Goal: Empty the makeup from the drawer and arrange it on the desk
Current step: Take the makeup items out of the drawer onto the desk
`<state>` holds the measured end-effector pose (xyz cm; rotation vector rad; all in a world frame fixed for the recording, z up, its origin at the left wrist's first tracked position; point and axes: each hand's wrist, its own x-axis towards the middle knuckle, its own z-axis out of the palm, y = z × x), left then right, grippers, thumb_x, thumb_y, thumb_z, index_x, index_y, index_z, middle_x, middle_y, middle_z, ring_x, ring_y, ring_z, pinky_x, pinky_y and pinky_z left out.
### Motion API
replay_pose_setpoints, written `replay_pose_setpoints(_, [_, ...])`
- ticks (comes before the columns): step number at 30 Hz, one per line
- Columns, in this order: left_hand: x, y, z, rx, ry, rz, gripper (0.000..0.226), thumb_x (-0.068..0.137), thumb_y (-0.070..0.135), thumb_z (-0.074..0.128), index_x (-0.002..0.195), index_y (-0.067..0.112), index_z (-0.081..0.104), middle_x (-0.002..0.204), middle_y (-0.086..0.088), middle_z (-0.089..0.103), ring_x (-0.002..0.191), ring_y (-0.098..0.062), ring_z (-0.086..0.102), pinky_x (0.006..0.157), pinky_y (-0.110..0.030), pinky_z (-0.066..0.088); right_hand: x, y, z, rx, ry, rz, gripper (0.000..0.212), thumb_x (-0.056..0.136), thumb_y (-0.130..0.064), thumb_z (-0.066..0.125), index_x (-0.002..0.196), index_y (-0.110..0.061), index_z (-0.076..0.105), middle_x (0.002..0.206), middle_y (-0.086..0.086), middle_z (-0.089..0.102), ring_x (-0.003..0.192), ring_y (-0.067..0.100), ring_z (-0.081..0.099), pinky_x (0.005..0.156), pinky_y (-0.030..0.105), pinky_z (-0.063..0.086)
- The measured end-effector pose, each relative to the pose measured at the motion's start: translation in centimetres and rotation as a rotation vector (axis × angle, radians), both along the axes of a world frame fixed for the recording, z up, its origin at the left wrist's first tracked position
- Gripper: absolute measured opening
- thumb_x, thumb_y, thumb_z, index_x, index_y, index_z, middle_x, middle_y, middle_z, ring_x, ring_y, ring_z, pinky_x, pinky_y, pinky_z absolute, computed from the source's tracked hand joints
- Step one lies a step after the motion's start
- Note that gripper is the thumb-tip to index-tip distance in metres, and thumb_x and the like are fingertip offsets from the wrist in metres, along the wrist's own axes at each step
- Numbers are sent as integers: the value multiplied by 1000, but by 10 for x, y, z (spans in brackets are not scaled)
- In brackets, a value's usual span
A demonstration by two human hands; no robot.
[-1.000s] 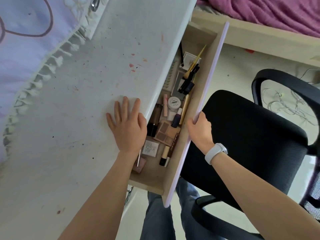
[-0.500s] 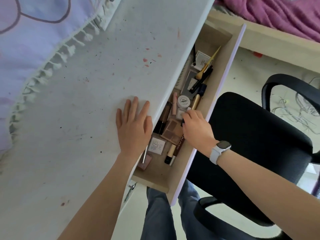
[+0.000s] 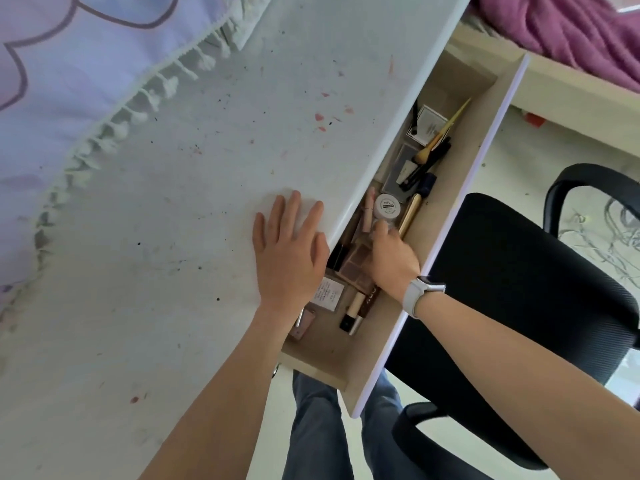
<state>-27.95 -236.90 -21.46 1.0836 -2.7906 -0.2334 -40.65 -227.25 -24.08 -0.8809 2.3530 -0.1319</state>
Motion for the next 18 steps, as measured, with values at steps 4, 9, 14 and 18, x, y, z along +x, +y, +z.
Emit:
replay_pose_setpoints(4, [-3, 4, 5, 4, 49, 27, 42, 91, 26, 36, 128, 17, 53, 138, -14, 47, 132, -32, 37, 108, -51, 22, -9, 10, 28, -211, -118, -138, 41, 89, -5, 44, 128, -6, 33, 119, 16, 52, 94, 35, 57, 68, 32, 41])
replay_pose_setpoints(9, [-7, 57, 4, 65, 268, -294, 31, 86, 12, 43, 112, 9, 59, 114, -10, 62, 116, -22, 47, 98, -35, 36, -30, 31, 34, -358, 104, -36, 41, 91, -9, 46, 131, -5, 43, 115, 16, 54, 96, 30, 55, 78, 36, 44])
replay_pose_setpoints(14, [-27, 92, -23, 240, -77, -18, 53, 80, 14, 60, 130, 5, 48, 135, -17, 49, 127, -32, 45, 97, -45, 43, -37, 51, 24, -419, 244, 60, 30, 87, -7, 54, 116, -2, 57, 93, 15, 61, 84, 32, 55, 71, 39, 45])
replay_pose_setpoints(18, [-38, 84, -41, 392, -318, 264, 71, 92, 25, 49, 146, 1, 10, 151, -23, 17, 138, -37, 20, 110, -49, 23, -37, 60, 22, -481, 215, 61, 26, 86, -8, 55, 112, -3, 59, 90, 12, 61, 83, 29, 52, 69, 37, 46])
